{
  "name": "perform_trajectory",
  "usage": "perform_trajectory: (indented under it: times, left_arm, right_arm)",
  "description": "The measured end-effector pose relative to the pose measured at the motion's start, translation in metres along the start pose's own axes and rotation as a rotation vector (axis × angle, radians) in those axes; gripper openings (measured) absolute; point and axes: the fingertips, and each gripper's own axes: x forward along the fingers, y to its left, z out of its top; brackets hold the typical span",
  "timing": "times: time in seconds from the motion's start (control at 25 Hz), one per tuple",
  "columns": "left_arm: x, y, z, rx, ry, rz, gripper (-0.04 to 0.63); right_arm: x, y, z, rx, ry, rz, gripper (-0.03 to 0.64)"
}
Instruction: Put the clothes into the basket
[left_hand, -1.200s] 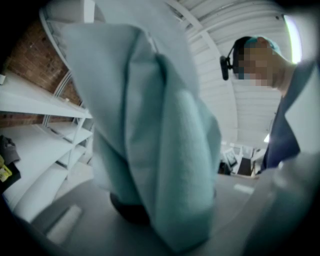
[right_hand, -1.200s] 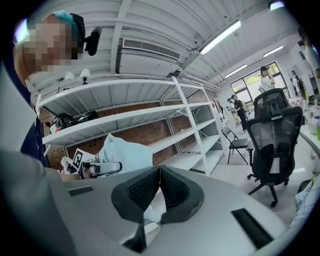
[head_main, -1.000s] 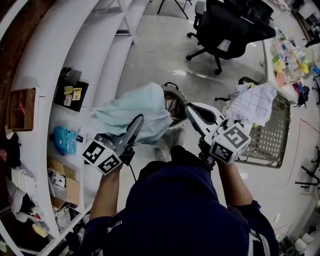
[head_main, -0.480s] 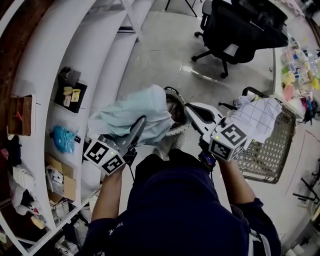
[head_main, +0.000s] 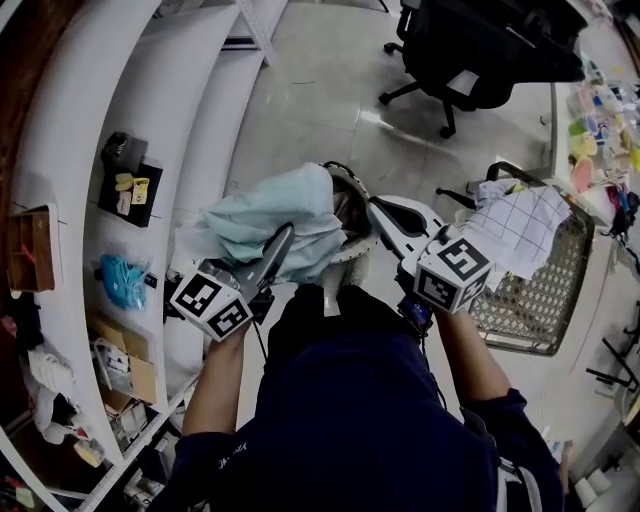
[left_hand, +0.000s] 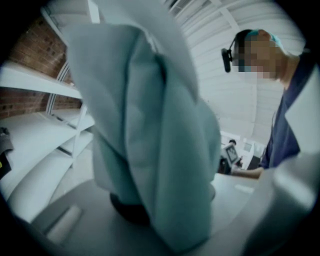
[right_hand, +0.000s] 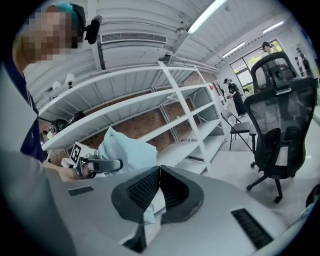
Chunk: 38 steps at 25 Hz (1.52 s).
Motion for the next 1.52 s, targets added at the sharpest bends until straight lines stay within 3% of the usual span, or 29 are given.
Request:
perform_trajectory:
  times: [0.4,0.84,1.2,1.52]
  left_arm:
    - [0.014,0.040,-0.024,-0.031,0.084,-0.072,0.107]
    - [0.025,0.068,-0.060,-0.072,0.139,-0.089,0.106]
    - [0.050,0.102,-0.130,-0.115,0.226,-0.058,0.104]
    - [0.093,0.139,-0.215,-0.102,0.350,-0.043,0.101]
  right_arm:
    - [0.023,-0.012,-0.026,0.055,0.030,-0.106,0.008]
    - [0.039,-0.019,-0.063,0.085,0.079,-0.159,0.008]
    - [0.048,-0.046,-0.114,0.125,0.137,-0.188,0.008]
    - [0.054,-0.080,-0.178,0.182,0.211,-0.209,0.008]
